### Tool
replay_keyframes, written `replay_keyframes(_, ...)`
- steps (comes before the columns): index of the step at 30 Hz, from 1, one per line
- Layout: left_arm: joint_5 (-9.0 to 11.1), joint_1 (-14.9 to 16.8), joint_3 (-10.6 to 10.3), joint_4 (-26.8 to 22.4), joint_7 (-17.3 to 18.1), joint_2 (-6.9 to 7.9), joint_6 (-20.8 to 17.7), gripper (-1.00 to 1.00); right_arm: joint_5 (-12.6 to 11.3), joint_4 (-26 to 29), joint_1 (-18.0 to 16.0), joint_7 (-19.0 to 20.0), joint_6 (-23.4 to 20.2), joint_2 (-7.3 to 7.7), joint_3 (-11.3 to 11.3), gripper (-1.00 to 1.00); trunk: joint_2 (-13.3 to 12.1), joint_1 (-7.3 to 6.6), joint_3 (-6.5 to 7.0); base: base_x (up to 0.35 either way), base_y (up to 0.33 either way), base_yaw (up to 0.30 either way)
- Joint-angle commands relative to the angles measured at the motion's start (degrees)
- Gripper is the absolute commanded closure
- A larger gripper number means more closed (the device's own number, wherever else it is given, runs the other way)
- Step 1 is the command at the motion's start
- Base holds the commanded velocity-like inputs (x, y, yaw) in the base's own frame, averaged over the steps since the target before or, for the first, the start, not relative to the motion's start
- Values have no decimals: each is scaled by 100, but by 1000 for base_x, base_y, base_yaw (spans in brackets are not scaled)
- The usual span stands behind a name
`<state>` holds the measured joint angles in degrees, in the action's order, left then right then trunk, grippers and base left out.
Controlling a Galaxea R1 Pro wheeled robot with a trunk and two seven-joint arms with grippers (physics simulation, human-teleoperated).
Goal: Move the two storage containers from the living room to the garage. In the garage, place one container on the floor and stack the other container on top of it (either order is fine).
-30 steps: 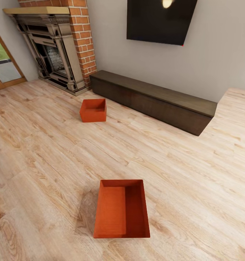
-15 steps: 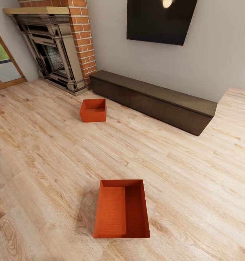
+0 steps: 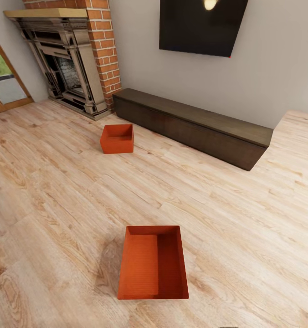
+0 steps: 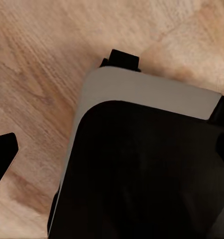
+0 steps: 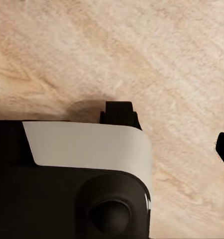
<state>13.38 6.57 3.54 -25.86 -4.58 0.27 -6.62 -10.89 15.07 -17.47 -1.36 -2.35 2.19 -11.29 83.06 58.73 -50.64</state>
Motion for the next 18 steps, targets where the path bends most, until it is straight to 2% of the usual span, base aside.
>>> replay_keyframes(1, 50, 28, -6, -39, -31, -7, -116, -100, -43, -4, -30, -65, -33, -23, -61, -100, 2, 0, -4, 0, 0, 0)
replay_keyframes(6, 52, 304, -11, -18, -61, -33, -268, -100, 26, -33, -296, -328, -128, -278, -75, -100, 2, 0, -4, 0, 0, 0)
replay_keyframes(7, 53, 495, -11, 7, -66, -90, -392, -100, 27, -33, -404, -440, -143, -436, -72, -100, 2, 0, -4, 0, 0, 0)
replay_keyframes(8, 51, 573, -13, -11, -68, -139, -482, -100, 33, -32, -464, -496, -151, -534, -73, -100, 2, 0, -4, 0, 0, 0)
replay_keyframes(11, 32, 747, -21, -78, -79, -324, -671, -100, 36, -25, -706, -642, -209, -713, -74, -100, 2, 0, -4, 0, 0, 0)
replay_keyframes(15, 19, 1046, -38, -207, -414, -616, -765, -100, 50, -4, -1201, -722, -763, -807, -69, -100, 2, 0, -4, 0, 0, 0)
replay_keyframes(17, 22, 1229, -45, -266, -789, -782, -784, -100, 40, 26, -1469, -734, -953, -823, -67, -100, 2, 0, -4, 0, 0, 0)
replay_keyframes(18, 24, 1284, -45, -281, -873, -809, -787, -100, 39, 31, -1524, -736, -977, -824, -67, -100, 2, 0, -4, 0, 0, 0)
